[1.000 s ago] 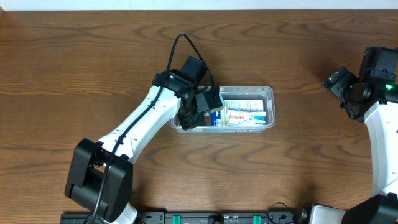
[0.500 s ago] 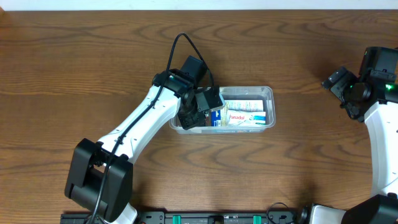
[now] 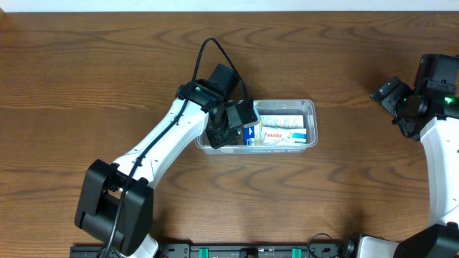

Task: Pack container
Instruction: 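Lower the bottle into the container beside the Zam-Buk box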

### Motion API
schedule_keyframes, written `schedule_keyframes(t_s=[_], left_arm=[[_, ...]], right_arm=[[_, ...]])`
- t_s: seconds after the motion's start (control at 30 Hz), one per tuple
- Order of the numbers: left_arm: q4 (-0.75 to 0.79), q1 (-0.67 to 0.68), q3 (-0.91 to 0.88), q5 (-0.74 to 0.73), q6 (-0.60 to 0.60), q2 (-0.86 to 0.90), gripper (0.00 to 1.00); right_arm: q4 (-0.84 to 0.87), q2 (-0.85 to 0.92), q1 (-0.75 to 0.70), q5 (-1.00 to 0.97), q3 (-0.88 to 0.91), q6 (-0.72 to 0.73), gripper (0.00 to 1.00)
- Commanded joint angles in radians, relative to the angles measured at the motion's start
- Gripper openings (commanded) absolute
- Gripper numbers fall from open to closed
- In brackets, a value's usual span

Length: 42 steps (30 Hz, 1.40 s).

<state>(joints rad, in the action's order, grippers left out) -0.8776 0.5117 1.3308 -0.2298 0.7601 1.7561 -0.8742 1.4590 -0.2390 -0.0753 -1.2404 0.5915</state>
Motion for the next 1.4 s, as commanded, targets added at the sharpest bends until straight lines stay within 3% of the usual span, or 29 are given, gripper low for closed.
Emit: schedule_keyframes(t_s=[0.0, 0.13, 0.27, 0.63, 1.37], left_arm=[[0.001, 0.002, -0.001, -0.005, -0.006, 0.002, 0.49], [0.001, 0.002, -0.001, -0.005, -0.013, 0.002, 0.49], [0.001, 0.002, -0.001, -0.005, -0.013, 0.002, 0.57], [0.002, 0.002, -0.001, -0.005, -0.046, 0.002, 0.57], [0.034, 0.002, -0.001, -0.005, -0.408, 0.002, 0.57]], right_arm=[[-0.002, 0.0, -0.01, -0.003, -0.005, 0.006, 0.99], [-0.002, 0.0, -0.01, -0.003, -0.005, 0.006, 0.99], [-0.002, 0.0, -0.01, -0.003, -0.005, 0.006, 0.99], [-0.002, 0.0, -0.01, -0.003, -0.005, 0.006, 0.99], [-0.002, 0.0, -0.01, -0.003, -0.005, 0.006, 0.99]])
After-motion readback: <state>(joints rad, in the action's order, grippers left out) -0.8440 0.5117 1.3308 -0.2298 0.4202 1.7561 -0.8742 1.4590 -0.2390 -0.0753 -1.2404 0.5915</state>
